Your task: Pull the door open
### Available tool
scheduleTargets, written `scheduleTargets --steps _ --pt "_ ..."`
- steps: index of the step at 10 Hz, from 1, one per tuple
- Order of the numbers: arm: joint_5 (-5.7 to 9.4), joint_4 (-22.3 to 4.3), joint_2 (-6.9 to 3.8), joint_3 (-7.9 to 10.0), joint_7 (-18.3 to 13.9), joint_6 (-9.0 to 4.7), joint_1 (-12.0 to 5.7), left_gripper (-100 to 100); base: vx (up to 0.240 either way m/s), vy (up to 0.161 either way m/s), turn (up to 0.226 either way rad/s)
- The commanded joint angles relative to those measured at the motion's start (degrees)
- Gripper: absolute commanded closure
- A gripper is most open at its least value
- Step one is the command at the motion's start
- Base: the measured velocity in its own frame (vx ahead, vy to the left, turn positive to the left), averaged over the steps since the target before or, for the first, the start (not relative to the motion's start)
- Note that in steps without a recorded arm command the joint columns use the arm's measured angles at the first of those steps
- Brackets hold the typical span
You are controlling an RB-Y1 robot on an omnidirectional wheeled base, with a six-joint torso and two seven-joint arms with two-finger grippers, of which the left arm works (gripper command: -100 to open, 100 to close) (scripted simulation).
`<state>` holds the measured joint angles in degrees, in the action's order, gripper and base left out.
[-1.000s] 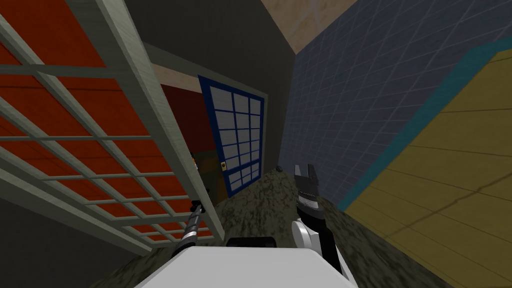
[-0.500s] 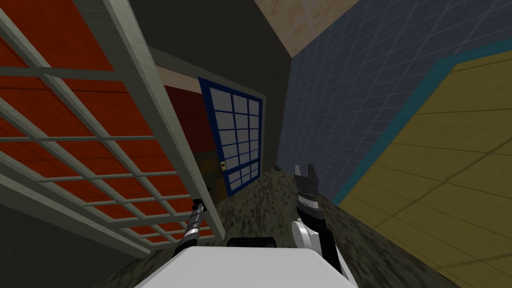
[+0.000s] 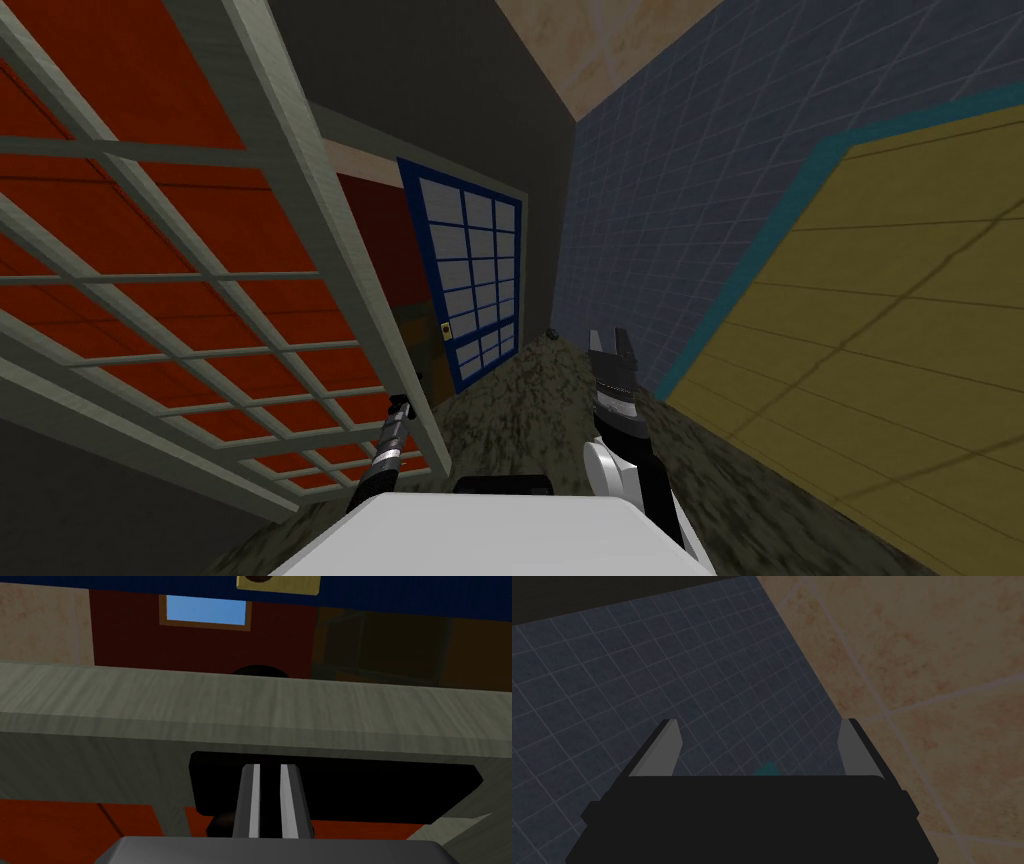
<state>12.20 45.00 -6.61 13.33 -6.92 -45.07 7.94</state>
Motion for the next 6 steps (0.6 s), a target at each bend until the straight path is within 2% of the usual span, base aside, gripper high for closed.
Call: scheduleTargets --steps 1,3,4,5,6 --pt "0.53 -2.9 -0.83 0.9 -0.6 -0.32 -0.12 100 -0.02 0.011 0.013" --pt "1.26 -3.7 -1.21 -0.22 -4.8 -0.62 -1.1 100 -0.074 0.032 -0.094" --pt "1.26 -3.7 -1.21 -0.22 -5.4 -0.62 -1.1 100 -0.068 0.035 -0.057" --pt "1.63 -4.0 -1.4 -0.78 -7.5 -0.77 -1.59 100 -0.058 0.028 -0.078" --pt "1.83 -3.7 -1.12 -1.79 -8.2 -2.04 -2.94 -100 -0.081 -0.005 -0.14"
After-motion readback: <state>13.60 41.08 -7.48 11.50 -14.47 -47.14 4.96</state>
